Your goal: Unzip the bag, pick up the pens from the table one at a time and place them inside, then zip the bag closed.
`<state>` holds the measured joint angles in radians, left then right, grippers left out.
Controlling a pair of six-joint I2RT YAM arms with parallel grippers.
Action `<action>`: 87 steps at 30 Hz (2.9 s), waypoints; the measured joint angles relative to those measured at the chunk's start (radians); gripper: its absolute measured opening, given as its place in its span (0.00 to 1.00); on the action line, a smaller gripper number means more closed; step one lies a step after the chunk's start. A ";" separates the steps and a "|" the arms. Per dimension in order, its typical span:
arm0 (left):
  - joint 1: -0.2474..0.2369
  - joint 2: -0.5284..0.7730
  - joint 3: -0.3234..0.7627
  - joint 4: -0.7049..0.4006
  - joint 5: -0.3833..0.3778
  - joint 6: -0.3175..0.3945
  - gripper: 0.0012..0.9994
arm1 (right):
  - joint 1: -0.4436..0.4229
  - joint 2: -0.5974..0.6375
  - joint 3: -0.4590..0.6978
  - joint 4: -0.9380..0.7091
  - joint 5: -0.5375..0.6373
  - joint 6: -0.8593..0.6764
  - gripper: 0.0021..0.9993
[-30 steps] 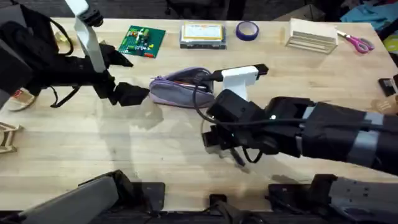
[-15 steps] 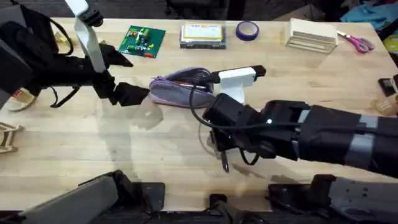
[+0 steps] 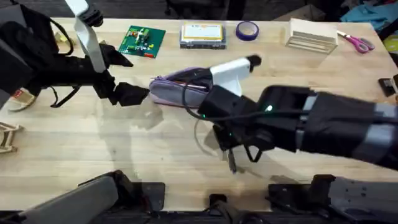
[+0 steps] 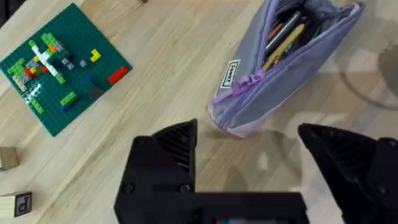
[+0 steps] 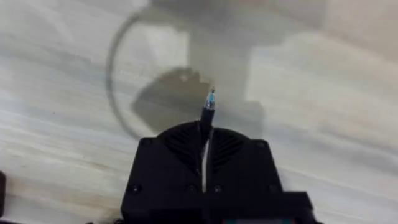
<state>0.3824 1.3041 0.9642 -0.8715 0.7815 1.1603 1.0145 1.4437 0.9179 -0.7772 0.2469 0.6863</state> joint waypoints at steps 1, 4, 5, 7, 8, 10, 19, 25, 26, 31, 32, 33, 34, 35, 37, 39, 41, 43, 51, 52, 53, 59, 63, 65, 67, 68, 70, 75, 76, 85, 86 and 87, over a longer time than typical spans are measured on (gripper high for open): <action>0.000 0.000 0.000 0.000 0.000 0.000 0.99 | 0.000 -0.002 0.023 -0.021 0.026 -0.014 0.03; 0.000 0.000 0.000 0.000 0.000 0.000 0.99 | 0.000 -0.017 0.092 -0.063 0.108 -0.066 0.03; 0.000 0.000 0.000 0.000 0.000 0.000 0.99 | 0.000 -0.023 0.117 -0.063 0.141 -0.091 0.03; 0.000 0.000 0.000 0.000 0.000 0.000 0.99 | 0.000 -0.030 0.156 -0.059 0.198 -0.133 0.03; 0.000 0.000 0.000 0.000 0.000 0.000 0.99 | 0.000 -0.033 0.175 -0.052 0.236 -0.159 0.03; 0.000 0.000 0.000 0.000 0.000 0.000 0.99 | 0.000 -0.035 0.196 -0.023 0.303 -0.208 0.03; 0.000 0.000 0.000 0.000 0.000 0.000 0.99 | -0.005 -0.035 0.200 0.268 0.458 -0.478 0.03; 0.000 0.000 0.000 0.000 0.000 0.000 0.99 | -0.068 -0.034 0.200 0.424 0.375 -0.648 0.03; 0.000 0.000 0.000 0.000 0.000 0.000 0.99 | -0.085 -0.034 0.200 0.434 0.340 -0.668 0.03; 0.000 0.000 0.000 0.000 0.000 0.000 0.99 | -0.174 -0.034 0.200 0.467 0.134 -0.802 0.03; 0.000 0.000 0.000 0.000 0.000 0.000 0.99 | -0.192 -0.034 0.200 0.468 0.089 -0.848 0.03; 0.000 0.000 0.000 0.000 0.000 0.000 0.99 | -0.207 -0.033 0.200 0.468 0.046 -0.895 0.03; 0.000 0.000 0.000 0.000 0.000 0.000 0.99 | -0.218 -0.031 0.200 0.471 0.009 -0.940 0.03; 0.000 0.000 0.000 0.000 0.000 0.000 0.99 | -0.228 -0.026 0.200 0.473 -0.029 -0.988 0.03; 0.000 0.000 0.000 0.000 0.000 0.000 0.99 | -0.242 -0.010 0.200 0.477 -0.094 -1.079 0.03; 0.000 0.000 0.000 0.000 0.000 0.000 0.99 | -0.249 0.015 0.200 0.485 -0.151 -1.172 0.03; 0.000 0.000 0.000 0.000 0.000 0.000 0.99 | -0.252 0.073 0.200 0.503 -0.212 -1.322 0.03; 0.000 0.000 0.000 0.000 0.000 0.000 0.99 | -0.252 0.105 0.200 0.513 -0.227 -1.375 0.03; 0.000 0.000 0.000 0.000 0.000 0.000 0.99 | -0.252 0.225 0.200 0.637 -0.278 -1.458 0.03; 0.000 0.000 0.000 0.000 0.000 0.000 0.99 | -0.252 0.234 0.200 0.642 -0.280 -1.458 0.03; 0.000 0.000 0.000 0.000 0.000 0.000 0.99 | -0.252 0.242 0.200 0.646 -0.282 -1.461 0.03; 0.000 0.000 0.000 0.000 0.000 0.000 0.99 | -0.253 0.288 0.200 0.680 -0.289 -1.469 0.03; 0.000 0.000 0.000 0.000 0.000 0.000 0.99 | -0.259 0.317 0.200 0.765 -0.289 -1.471 0.03; 0.000 0.000 0.000 0.000 0.000 0.000 0.99 | -0.259 0.322 0.200 0.783 -0.290 -1.465 0.03; 0.000 0.000 0.000 0.000 0.000 0.000 0.99 | -0.260 0.325 0.200 0.786 -0.299 -1.456 0.03; 0.000 0.000 0.000 0.000 0.000 0.000 0.99 | -0.261 0.325 0.200 0.786 -0.306 -1.452 0.03; 0.000 0.000 0.000 0.000 0.000 0.000 0.99 | -0.265 0.325 0.200 0.785 -0.325 -1.435 0.03; 0.000 0.000 0.000 -0.001 0.000 0.000 0.99 | -0.265 0.325 0.200 0.790 -0.338 -1.404 0.28; 0.000 0.000 0.000 -0.001 0.000 0.000 0.99 | -0.265 0.325 0.200 0.792 -0.342 -1.402 0.44; 0.000 0.000 0.000 -0.001 0.000 0.000 0.99 | -0.266 0.325 0.200 0.800 -0.359 -1.393 1.00; 0.000 0.000 0.000 -0.001 0.000 0.000 0.99 | -0.266 0.325 0.200 0.800 -0.359 -1.388 1.00; 0.000 0.000 0.000 -0.001 0.000 0.000 0.99 | -0.266 0.323 0.200 0.799 -0.359 -1.378 1.00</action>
<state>0.3824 1.3041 0.9642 -0.8722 0.7815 1.1603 0.7486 1.7672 1.1183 0.0221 -0.1123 -0.6918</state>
